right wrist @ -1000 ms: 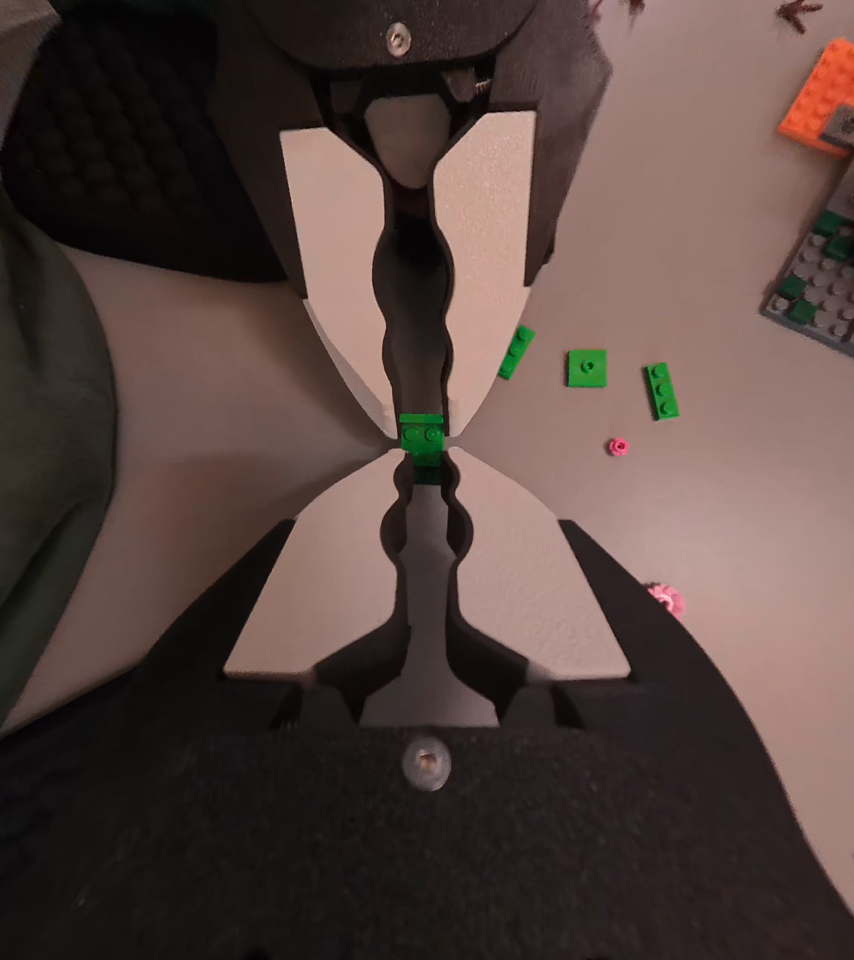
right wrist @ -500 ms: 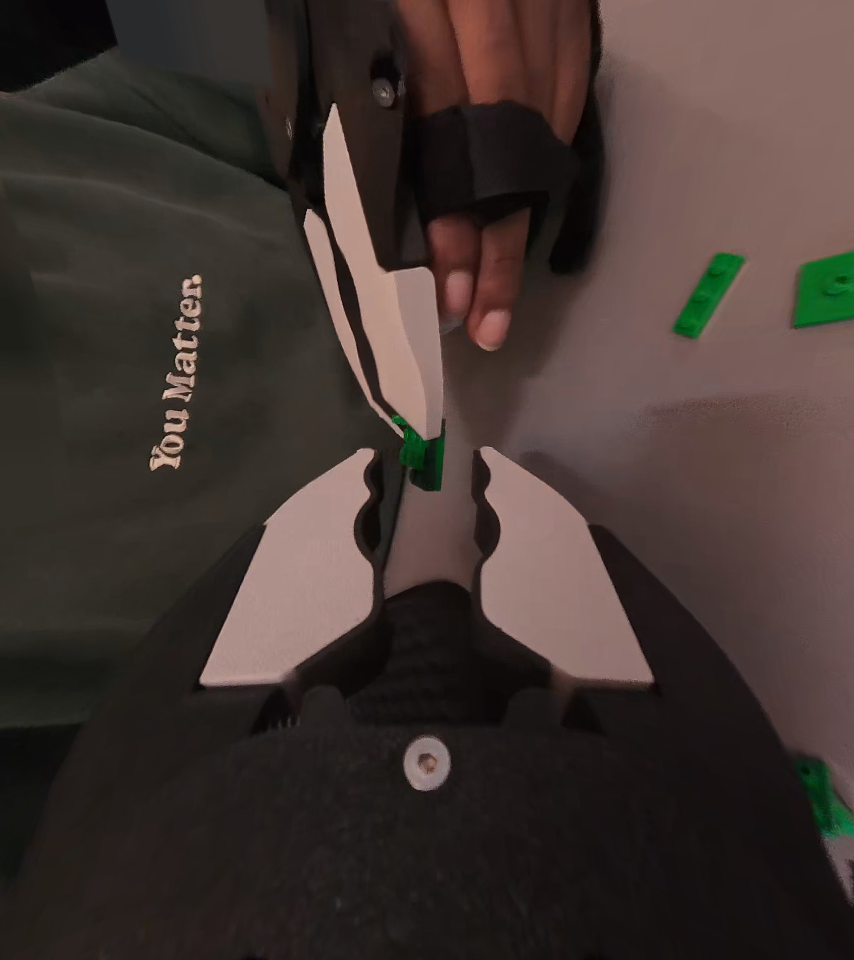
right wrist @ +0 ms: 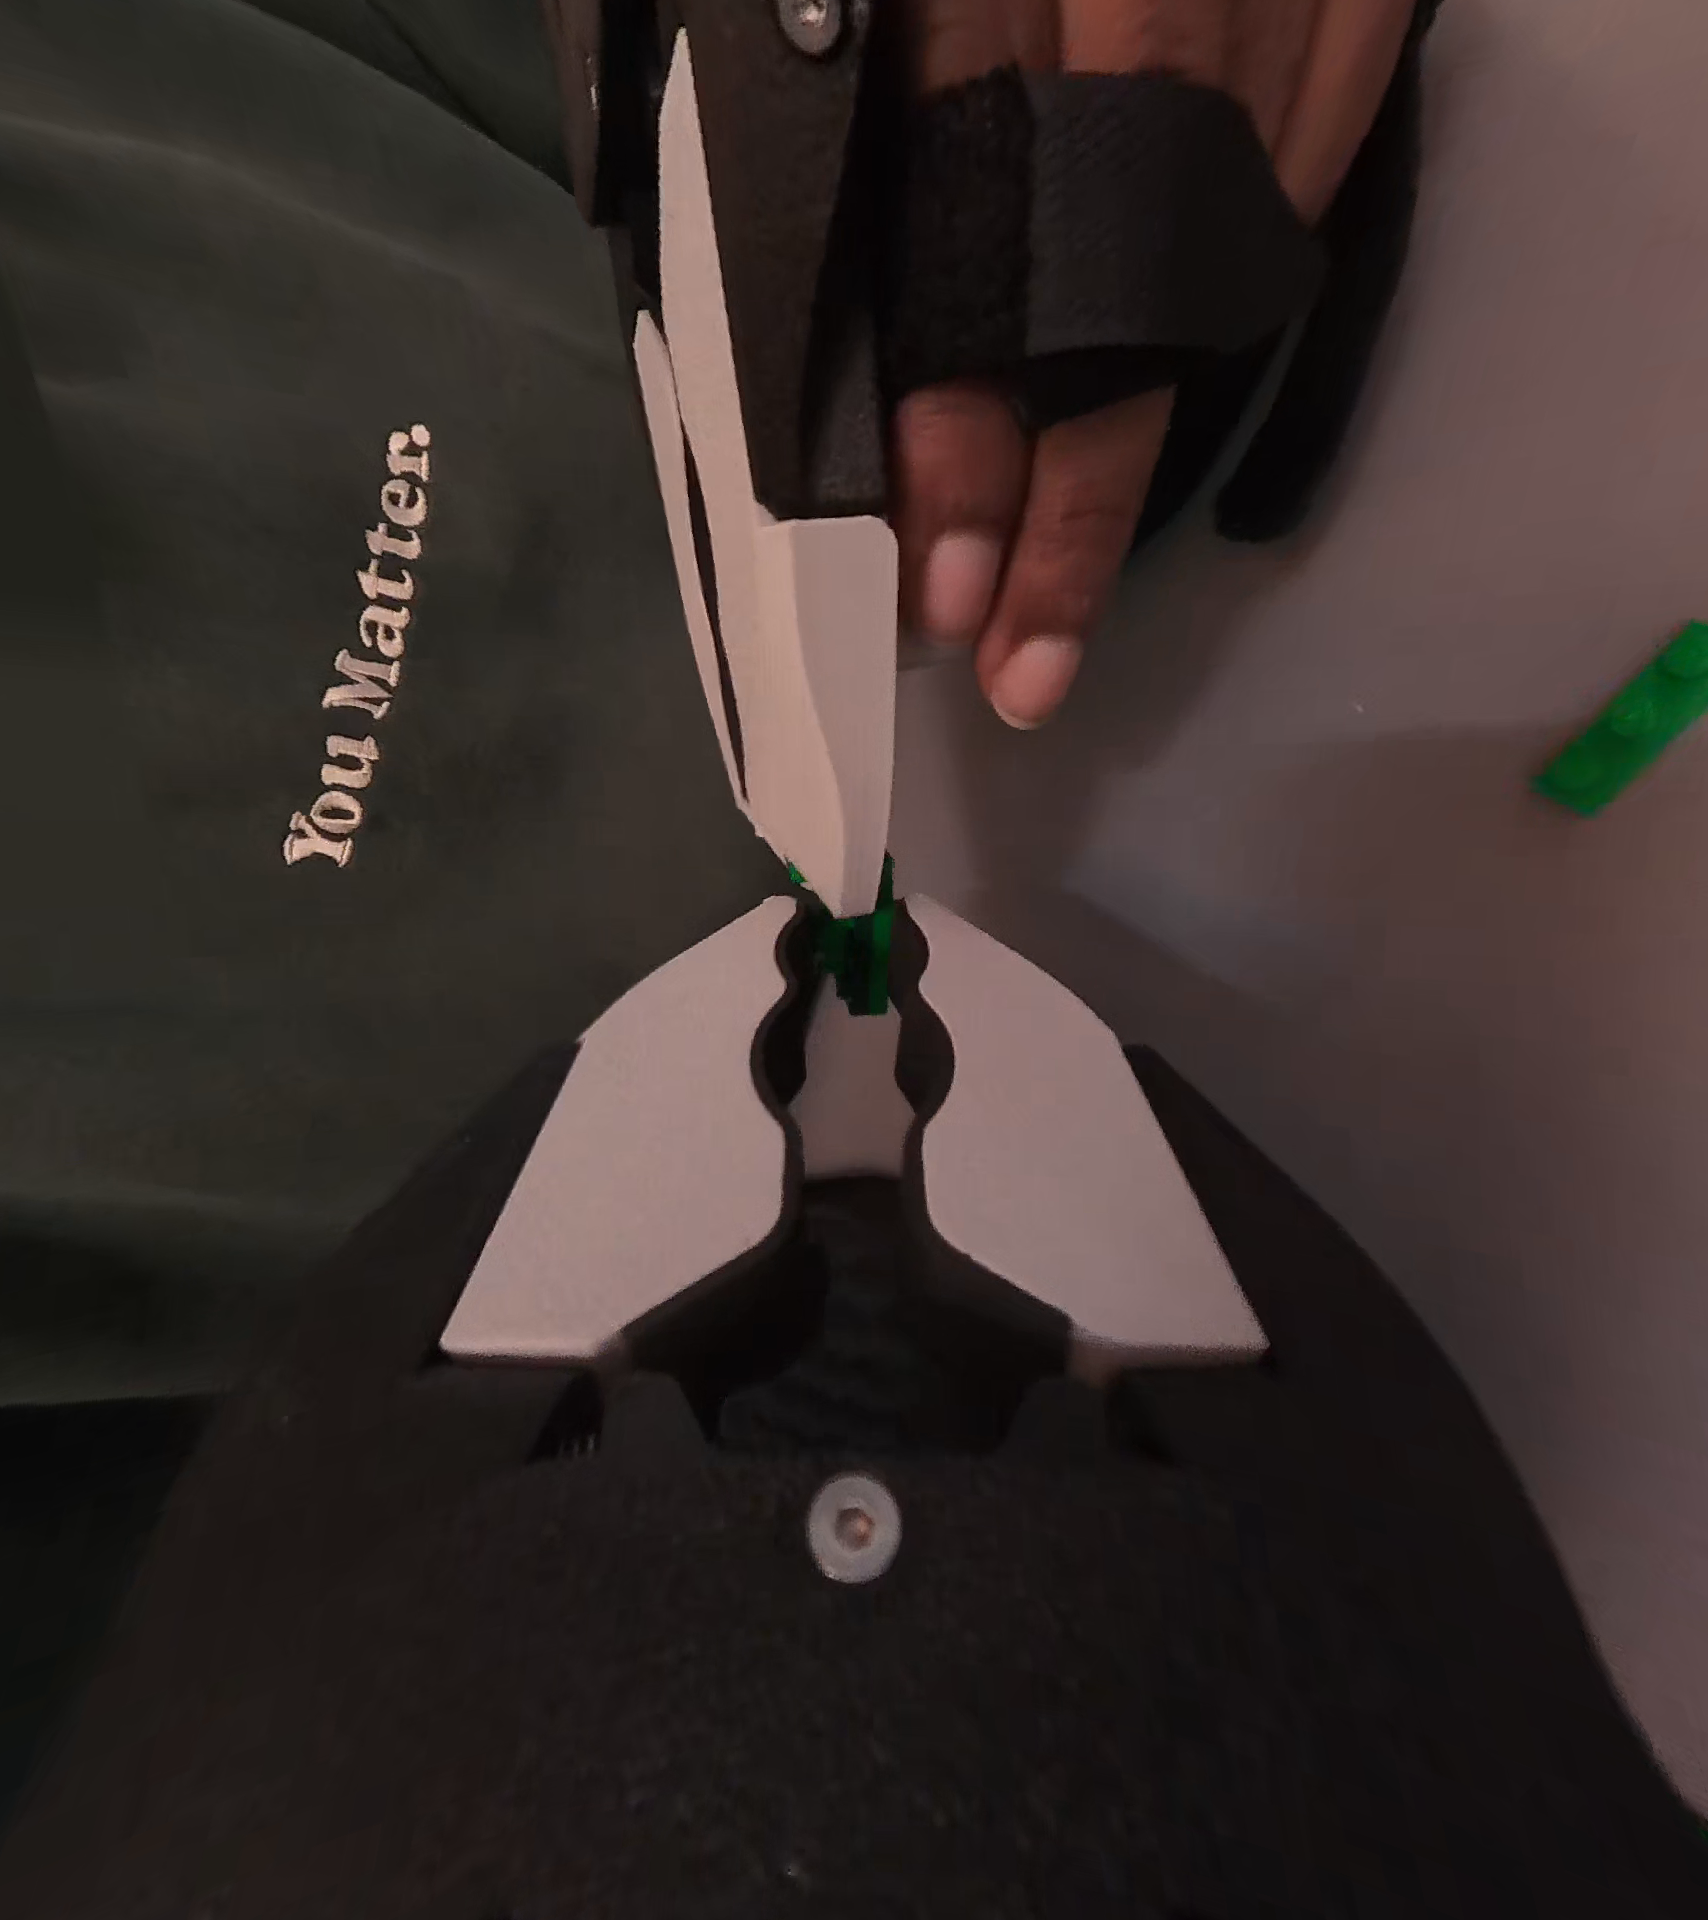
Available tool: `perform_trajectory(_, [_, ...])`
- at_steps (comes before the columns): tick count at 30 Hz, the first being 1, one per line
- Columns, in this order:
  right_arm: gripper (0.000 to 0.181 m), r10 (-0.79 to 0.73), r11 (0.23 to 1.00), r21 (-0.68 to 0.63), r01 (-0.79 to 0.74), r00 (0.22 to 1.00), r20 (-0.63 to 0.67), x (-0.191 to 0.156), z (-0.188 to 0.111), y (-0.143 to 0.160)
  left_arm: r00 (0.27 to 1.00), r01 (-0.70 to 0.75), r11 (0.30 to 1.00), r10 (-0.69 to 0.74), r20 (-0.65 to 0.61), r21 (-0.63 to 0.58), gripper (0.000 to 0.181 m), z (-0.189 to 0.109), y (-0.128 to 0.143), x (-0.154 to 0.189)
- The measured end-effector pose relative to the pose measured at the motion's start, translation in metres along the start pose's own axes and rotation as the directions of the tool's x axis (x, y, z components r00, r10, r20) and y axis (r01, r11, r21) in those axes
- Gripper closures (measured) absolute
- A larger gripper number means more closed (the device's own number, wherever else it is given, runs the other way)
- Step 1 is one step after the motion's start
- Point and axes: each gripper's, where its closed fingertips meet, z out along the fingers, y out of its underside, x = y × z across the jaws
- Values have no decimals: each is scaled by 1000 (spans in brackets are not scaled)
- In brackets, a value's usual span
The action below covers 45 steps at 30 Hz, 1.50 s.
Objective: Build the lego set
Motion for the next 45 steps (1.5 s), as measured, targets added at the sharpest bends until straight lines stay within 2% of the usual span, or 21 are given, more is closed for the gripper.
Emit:
perform_trajectory(8, [170,-70,997,30,69,997,37,-17,3,-6,999,-32,994,35,-27,101,164,-8,-15,6])
perform_trajectory(14, [170,-69,996,60,66,996,59,-24,3,-9,998,-60,988,63,-23,139,164,-12,-22,9])
perform_trajectory(17, [167,-107,989,109,101,993,42,-28,0,-14,998,-69,983,70,1,172,165,-15,-27,6])
perform_trajectory(19, [152,-153,979,132,153,988,-6,-30,-4,-14,997,-82,980,80,16,179,165,-17,-29,5])
perform_trajectory(25, [147,-191,925,313,218,975,-115,-34,-11,-14,995,-92,975,84,47,201,165,-20,-31,0])
perform_trajectory(30, [153,-143,848,496,186,982,-124,-32,-4,-21,991,-123,969,108,80,216,165,-17,-36,1])
perform_trajectory(34, [166,-160,795,571,204,979,-128,-37,-3,-23,983,-165,962,143,111,218,165,-18,-39,1])
perform_trajectory(45, [170,-141,825,547,141,989,-43,-51,13,-19,970,-241,940,230,72,243,165,-21,-48,20])
